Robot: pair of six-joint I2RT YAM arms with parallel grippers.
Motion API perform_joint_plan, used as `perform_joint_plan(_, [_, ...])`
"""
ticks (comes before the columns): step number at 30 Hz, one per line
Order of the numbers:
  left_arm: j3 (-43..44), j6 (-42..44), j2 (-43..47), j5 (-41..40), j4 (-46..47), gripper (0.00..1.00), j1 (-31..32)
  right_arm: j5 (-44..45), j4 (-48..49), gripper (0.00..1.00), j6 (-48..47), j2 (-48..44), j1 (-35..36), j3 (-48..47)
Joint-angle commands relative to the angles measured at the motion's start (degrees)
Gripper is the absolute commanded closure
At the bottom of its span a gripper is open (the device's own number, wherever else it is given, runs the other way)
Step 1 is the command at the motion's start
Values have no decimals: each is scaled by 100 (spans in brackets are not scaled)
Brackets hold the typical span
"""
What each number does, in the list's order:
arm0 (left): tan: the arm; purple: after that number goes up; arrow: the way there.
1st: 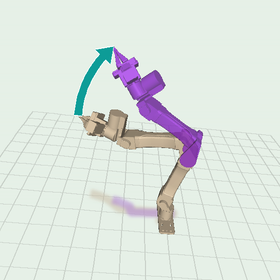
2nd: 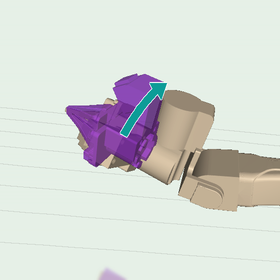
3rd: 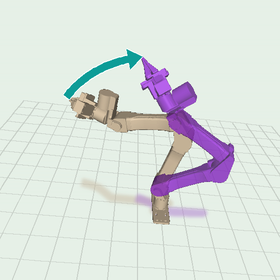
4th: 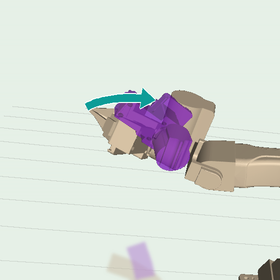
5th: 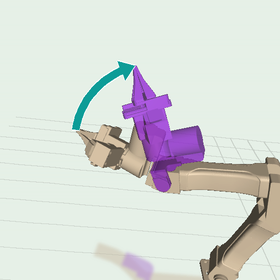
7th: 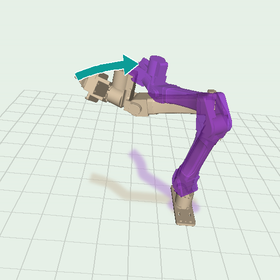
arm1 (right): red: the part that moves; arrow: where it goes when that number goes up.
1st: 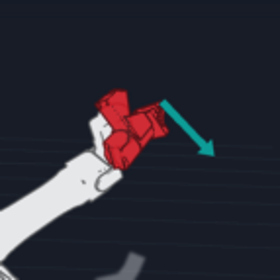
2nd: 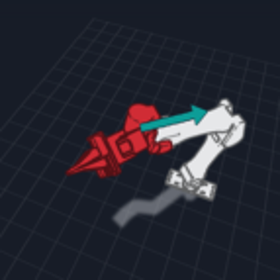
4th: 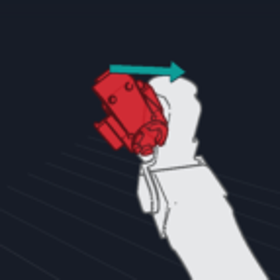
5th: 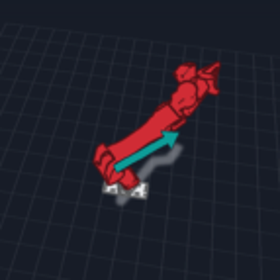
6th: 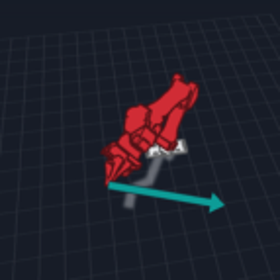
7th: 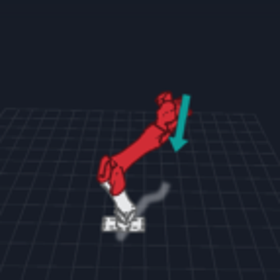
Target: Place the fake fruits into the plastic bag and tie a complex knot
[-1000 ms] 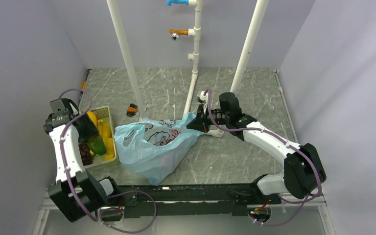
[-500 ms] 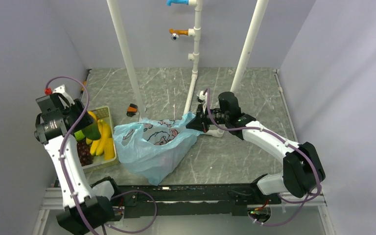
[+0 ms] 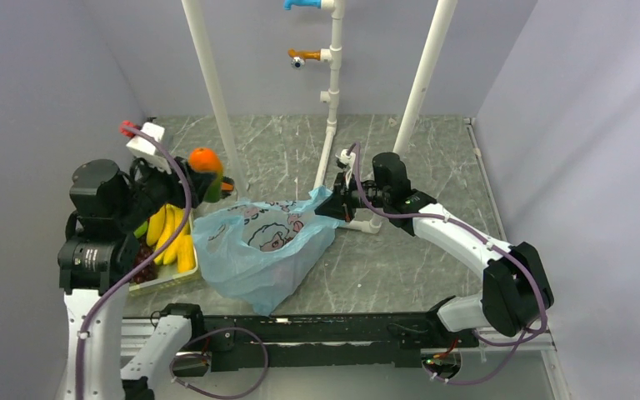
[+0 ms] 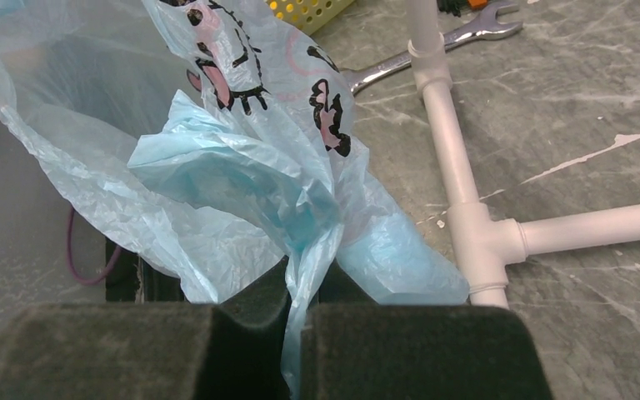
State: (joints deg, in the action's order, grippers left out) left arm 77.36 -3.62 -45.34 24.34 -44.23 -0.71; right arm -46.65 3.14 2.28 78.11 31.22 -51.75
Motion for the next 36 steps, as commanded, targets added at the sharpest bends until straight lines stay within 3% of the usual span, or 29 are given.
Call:
perform_joint_plan(1, [165, 266, -198, 256, 746, 80, 1042, -6, 311, 100, 198, -20, -2, -256])
perform_joint_plan(7, [-100, 1315, -423, 35, 849, 82, 2940, 96, 349, 100, 437, -55, 24, -353])
perform_joint_plan(11, [-736, 2082, -388, -357, 790, 82, 3661, 140, 378, 100, 666, -158, 33, -362])
perform_joint_plan(18, [-1979, 3132, -455, -1100, 707, 80, 4247, 188, 476, 100, 1081, -334, 31, -355])
perform_joint_plan(23, [-2503, 3401, -641, -1646, 693, 73, 4264, 198, 474, 100, 1079, -559, 50, -295])
perform_joint_plan(27, [-2496, 3313, -642, -1617, 703, 34, 4270, 183, 381, 100, 967, -683, 90, -281])
perform_joint_plan(30, [-1868, 3169, -666, -1331, 239, 6, 4266, 227, 284, 100, 858, -793, 107, -281])
perform_joint_plan(31, [-1605, 3102, -643, -1152, 118, 1, 4260, 253, 284, 100, 823, -838, 114, -275])
perform_joint_plan(36, [-289, 2875, -694, 27, -260, 1, 4253, 333, 453, 91, 730, -979, 187, -192])
